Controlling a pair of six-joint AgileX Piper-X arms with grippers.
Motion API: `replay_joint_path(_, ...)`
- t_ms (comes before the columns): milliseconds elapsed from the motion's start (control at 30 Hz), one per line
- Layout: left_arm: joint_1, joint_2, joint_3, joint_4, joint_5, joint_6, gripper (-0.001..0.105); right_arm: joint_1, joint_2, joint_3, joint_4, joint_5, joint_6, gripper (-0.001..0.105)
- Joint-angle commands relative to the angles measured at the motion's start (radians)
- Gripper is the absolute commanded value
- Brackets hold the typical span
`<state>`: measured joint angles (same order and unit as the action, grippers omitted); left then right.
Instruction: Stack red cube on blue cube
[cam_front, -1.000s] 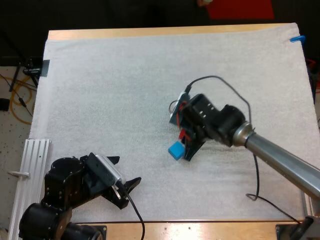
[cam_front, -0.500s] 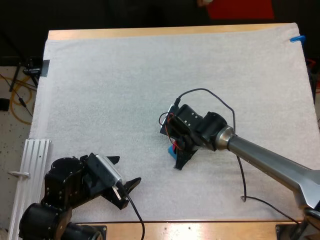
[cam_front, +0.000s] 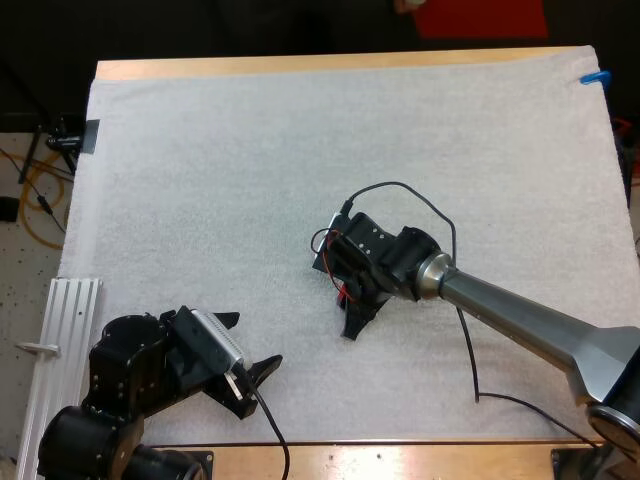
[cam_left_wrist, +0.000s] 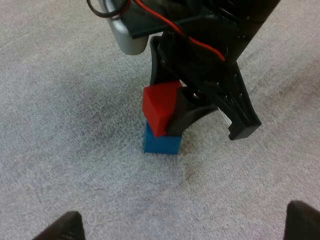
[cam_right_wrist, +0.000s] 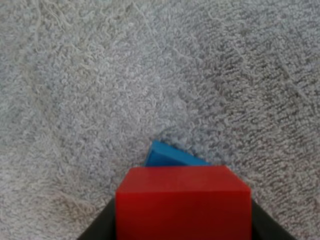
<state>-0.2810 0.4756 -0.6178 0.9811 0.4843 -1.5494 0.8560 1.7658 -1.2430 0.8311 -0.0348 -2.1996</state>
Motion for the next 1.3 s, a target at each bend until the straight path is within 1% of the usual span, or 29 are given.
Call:
replay_joint_path(0, -0.003, 0.0, -0.008, -0.005, 0.013, 0.006, 0.076, -0.001, -0.008, -0.005, -0.002, -0.015, 0.004, 0.046)
replay_joint_path(300, -0.003, 0.0, -0.008, -0.005, 0.013, 0.006, 0.076, -0.001, -0.008, -0.005, -0.004, -0.015, 0.004, 0.069)
replay_joint_path(467, -0.003, 0.0, -0.008, -0.005, 0.013, 0.006, 0.076, -0.001, -0.024, -0.008, -0.004, -0.005, 0.004, 0.07)
replay_joint_path(767, -0.003, 0.0, -0.008, -0.005, 0.013, 0.006, 0.076, -0.001, -0.133, -0.009, -0.004, -0.006, -0.001, 0.07)
replay_joint_path(933, -0.003, 0.0, -0.008, -0.023, 0.013, 0.006, 0.076, -0.015, -0.186, -0.009, -0.004, 0.023, 0.002, 0.07)
replay_joint_path(967, -0.003, 0.0, -0.008, -0.04, 0.013, 0.002, 0.076, -0.032, -0.199, -0.009, -0.01, 0.017, 0.006, 0.07)
replay_joint_path(1033, 0.008, 0.003, -0.008, -0.078, -0.014, -0.032, 0.076, -0.072, -0.21, -0.009, -0.024, -0.012, 0.037, 0.07)
replay_joint_path(1067, 0.021, 0.021, -0.008, -0.101, -0.049, -0.057, 0.076, -0.113, -0.213, -0.009, -0.04, -0.048, 0.077, 0.07)
replay_joint_path(1100, 0.038, 0.036, -0.008, -0.122, -0.061, -0.059, 0.076, -0.161, -0.213, -0.009, -0.054, -0.08, 0.112, 0.07)
replay_joint_path(1133, 0.045, 0.044, -0.008, -0.129, -0.063, -0.059, 0.076, -0.187, -0.213, -0.009, -0.067, -0.103, 0.136, 0.07)
replay_joint_path(1200, 0.094, 0.081, -0.008, -0.171, -0.063, -0.067, 0.076, -0.278, -0.217, -0.009, -0.102, -0.124, 0.2, 0.07)
replay_joint_path(1233, 0.115, 0.091, -0.008, -0.187, -0.063, -0.068, 0.076, -0.301, -0.218, -0.009, -0.108, -0.124, 0.21, 0.07)
replay_joint_path(1267, 0.144, 0.108, -0.011, -0.207, -0.063, -0.068, 0.076, -0.349, -0.224, -0.009, -0.123, -0.124, 0.222, 0.07)
